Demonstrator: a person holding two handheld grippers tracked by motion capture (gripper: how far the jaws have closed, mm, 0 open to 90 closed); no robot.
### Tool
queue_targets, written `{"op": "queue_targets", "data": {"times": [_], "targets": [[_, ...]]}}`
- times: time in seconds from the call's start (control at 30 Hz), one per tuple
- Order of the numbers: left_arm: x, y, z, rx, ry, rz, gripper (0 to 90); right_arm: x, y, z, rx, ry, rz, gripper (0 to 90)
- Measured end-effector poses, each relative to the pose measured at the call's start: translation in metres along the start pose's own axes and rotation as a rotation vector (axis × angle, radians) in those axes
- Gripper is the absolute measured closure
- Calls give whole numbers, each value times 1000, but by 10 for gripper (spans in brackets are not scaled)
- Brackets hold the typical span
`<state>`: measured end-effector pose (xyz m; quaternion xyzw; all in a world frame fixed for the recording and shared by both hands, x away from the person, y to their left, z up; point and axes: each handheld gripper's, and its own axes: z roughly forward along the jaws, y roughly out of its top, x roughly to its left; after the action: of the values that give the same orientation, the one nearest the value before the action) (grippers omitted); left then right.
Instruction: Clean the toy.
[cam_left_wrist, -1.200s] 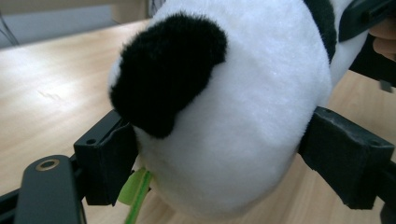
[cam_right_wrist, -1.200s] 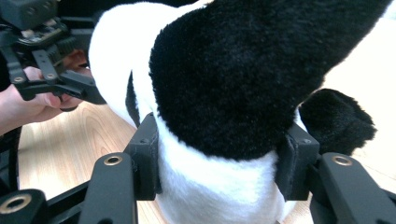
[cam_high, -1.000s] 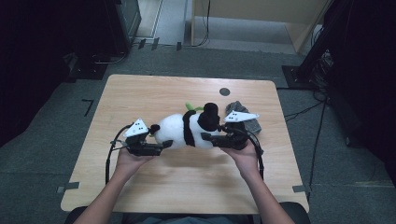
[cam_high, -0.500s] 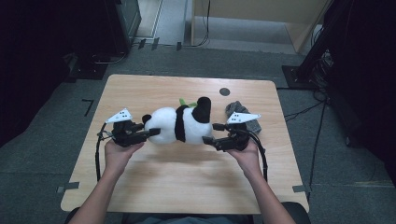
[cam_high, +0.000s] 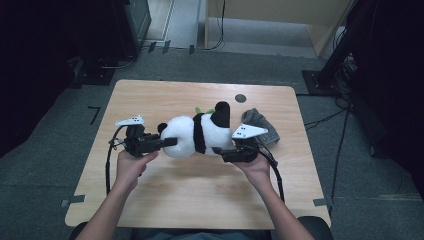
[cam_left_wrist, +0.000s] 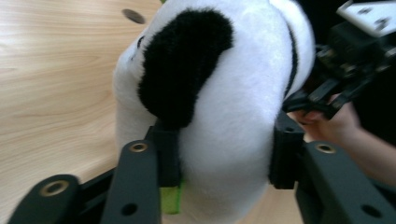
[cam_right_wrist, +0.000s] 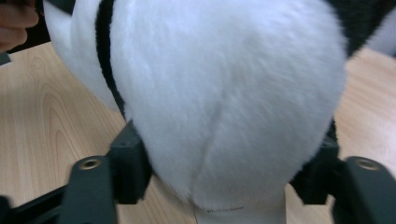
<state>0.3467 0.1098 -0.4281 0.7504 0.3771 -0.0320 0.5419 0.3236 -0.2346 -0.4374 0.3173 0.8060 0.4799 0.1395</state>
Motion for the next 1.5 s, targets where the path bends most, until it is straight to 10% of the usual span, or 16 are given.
{"op": "queue_targets", "data": {"times": [0.17, 0.4, 0.67, 0.77, 0.9, 1.07, 1.5], "targets": [[0, -2, 8, -7, 33, 42, 279, -8, 2, -5, 24, -1, 78, 456], [-2, -11, 2, -35, 105, 114, 227, -15, 9, -25, 29, -43, 140, 461], [-7, -25, 18, -12, 51, 194, 317, -22, 8, -35, -1, -19, 235, 442], [-15, -29, 32, 13, 141, 242, 248, -18, 7, -30, -12, 23, 263, 417], [-13, -28, 35, 35, 180, 205, 339, -11, 6, -23, -9, 3, 238, 399], [-7, -19, 21, 12, 131, 134, 558, -12, 5, -19, -14, 28, 229, 292], [19, -12, -7, -97, 33, -60, 619, -13, 1, -15, -26, 192, 155, 274]]}}
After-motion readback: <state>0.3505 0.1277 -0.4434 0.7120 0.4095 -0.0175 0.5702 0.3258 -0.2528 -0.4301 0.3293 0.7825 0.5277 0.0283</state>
